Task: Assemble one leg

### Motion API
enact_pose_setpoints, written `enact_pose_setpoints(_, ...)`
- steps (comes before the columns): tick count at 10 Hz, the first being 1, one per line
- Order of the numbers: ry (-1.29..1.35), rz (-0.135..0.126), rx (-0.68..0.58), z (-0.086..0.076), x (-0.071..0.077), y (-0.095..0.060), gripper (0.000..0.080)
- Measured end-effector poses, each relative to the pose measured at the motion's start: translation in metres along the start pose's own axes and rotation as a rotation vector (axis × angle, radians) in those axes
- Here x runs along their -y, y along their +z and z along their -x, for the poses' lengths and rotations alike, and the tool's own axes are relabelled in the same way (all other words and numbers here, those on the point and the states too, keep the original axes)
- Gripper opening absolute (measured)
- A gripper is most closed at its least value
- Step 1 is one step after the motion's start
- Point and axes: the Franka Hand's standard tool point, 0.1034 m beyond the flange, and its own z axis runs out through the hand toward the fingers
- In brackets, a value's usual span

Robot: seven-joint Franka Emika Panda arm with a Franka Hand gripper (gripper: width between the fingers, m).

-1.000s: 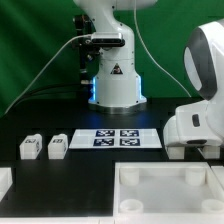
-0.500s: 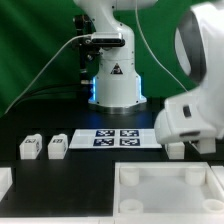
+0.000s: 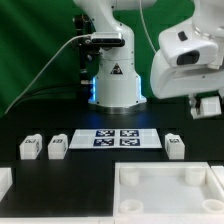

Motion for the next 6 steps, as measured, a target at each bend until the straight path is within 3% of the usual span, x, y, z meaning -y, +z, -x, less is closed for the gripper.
enact_pose_setpoints(2, -0.035, 0.016, -0.212, -0.005, -0.007, -0.012, 0.0291)
enact_pose_setpoints(4, -0.102, 0.047, -0.406, -0.036, -0.028, -0.082, 0.0291)
enact_pose_setpoints(5, -0.114, 0.063, -0.48, -0.05, -0.029, -0.109, 0.0291)
enact_pose_setpoints(6, -0.117, 0.063, -0.602, -0.063, -0.029, -0.124, 0.0291)
